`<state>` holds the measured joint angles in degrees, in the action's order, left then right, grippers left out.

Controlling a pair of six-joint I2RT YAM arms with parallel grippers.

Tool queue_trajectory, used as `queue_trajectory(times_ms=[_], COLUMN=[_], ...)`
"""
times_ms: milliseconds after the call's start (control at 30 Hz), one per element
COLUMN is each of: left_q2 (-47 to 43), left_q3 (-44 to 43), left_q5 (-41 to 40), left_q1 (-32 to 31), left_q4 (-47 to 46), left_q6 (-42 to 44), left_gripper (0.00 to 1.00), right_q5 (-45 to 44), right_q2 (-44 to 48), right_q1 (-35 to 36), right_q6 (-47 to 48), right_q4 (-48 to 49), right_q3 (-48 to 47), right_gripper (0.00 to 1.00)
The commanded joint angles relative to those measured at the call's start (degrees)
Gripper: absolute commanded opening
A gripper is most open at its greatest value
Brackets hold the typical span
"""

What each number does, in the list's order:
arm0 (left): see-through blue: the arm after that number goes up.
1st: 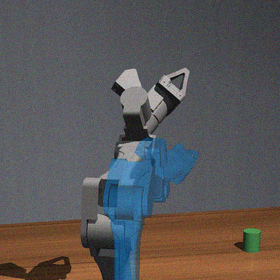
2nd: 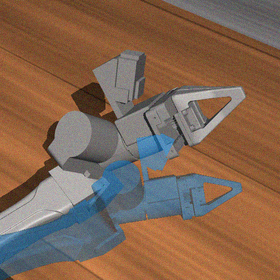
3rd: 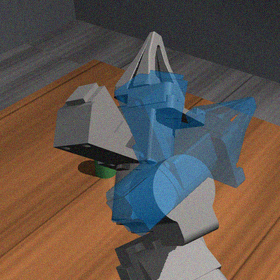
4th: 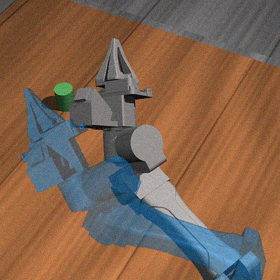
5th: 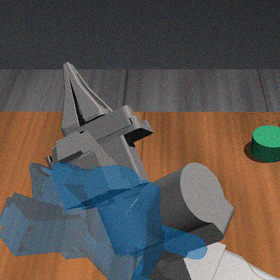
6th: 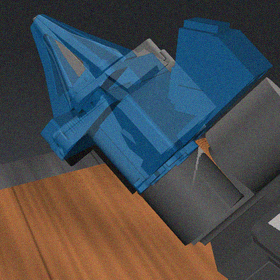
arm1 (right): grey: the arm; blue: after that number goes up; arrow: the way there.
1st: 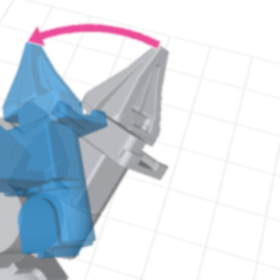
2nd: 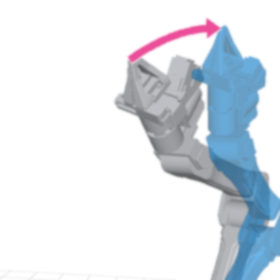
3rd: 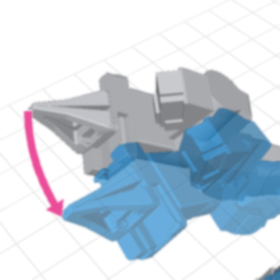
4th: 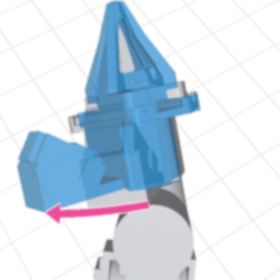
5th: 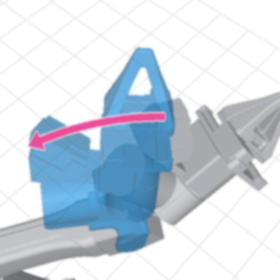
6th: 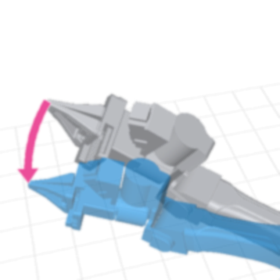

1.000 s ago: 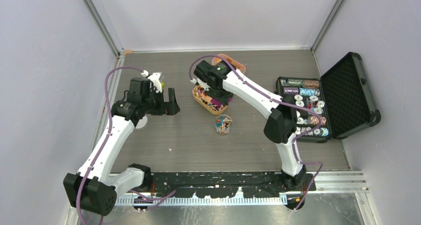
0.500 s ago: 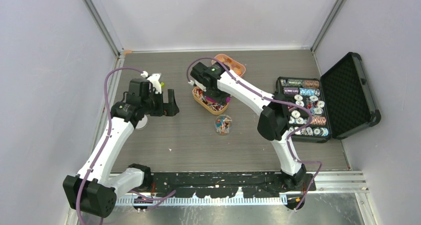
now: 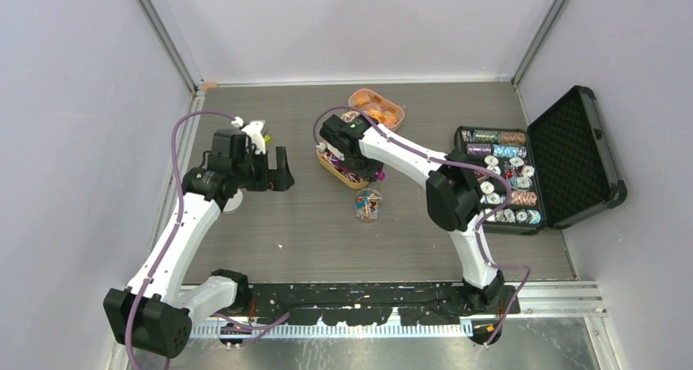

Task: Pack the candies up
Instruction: Scoop the fake candies from the storage box.

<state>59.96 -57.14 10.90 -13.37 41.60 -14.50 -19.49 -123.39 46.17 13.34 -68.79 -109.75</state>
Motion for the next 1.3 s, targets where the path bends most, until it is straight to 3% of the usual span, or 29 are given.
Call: queue_trajectory(times_ms=[0,867,1267], left_q2=[-1.32,-1.54,-1.54], left_q3=[0.19,0.28,0.21], left_q5=[-0.87,-1.58,-1.57], left_q1=[0.25,0.29,0.27], left_q4=[-0.01,0.1,0.23], left_q6=[0.7,0.88,1.14], left_gripper=[1.0,1.0,1.0], right_q5=[1.31,12.48,13.02], right_q2=[5.68,15.95,23.84], right_q1=[-0.24,-5.77,-6.31], right_q6=[-0.32,-3.63,-2.46], right_q4=[3.24,22.45,34.19], right_q3=[1.89,20.23,32.29], right_gripper=[0.01,0.0,0.01])
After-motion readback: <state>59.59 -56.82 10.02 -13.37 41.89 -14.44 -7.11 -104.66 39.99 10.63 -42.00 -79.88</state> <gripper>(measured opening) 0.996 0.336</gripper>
